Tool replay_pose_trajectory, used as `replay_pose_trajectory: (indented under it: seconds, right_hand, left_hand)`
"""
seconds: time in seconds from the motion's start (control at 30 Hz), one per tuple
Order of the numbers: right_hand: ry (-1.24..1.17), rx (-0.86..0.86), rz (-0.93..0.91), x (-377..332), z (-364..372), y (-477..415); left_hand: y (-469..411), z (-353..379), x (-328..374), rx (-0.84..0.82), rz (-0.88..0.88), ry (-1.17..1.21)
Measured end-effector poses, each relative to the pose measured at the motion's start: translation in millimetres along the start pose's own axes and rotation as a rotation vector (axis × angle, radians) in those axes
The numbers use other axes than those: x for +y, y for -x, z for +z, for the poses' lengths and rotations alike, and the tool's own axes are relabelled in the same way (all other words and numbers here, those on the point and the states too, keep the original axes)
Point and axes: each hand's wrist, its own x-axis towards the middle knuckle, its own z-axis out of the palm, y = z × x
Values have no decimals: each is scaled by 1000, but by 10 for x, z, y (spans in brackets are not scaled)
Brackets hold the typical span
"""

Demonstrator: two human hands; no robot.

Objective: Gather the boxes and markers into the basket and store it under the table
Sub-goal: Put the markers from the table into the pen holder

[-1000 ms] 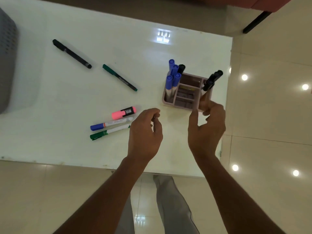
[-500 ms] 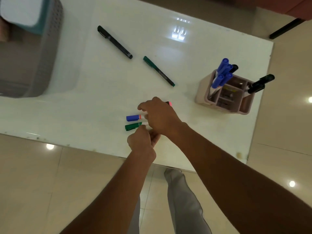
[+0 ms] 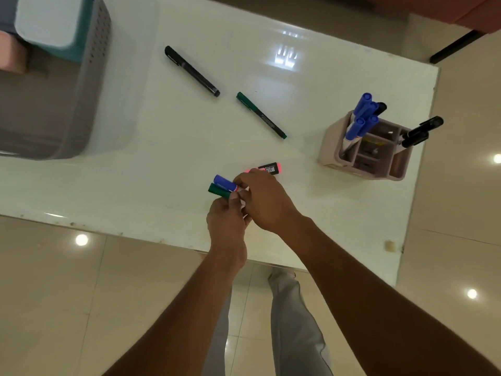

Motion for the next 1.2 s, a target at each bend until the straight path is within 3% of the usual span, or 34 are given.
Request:
replay_pose_trajectory:
  seconds: [0.27,0.47,0.57,0.8,1.2]
  right_hand:
    - [-591,523,164,552,-629,790]
    - [-643,839,153,1033,-1380,1296]
    - [-608,970,163,1288,-1570,1374]
    - [-654,953,162,1618,-1458,1121]
    - [-596,881,249,1869,-1237,1000]
  left_hand:
    - [595,715,174,-335,534,-447]
    - [1049,1560,250,-582,789,-572]
    - [1112,1918,184,-602,877,-623]
    - [924,2139,-65,-523,1024,-802]
    - [733,2158,-337,-393,1073,-898]
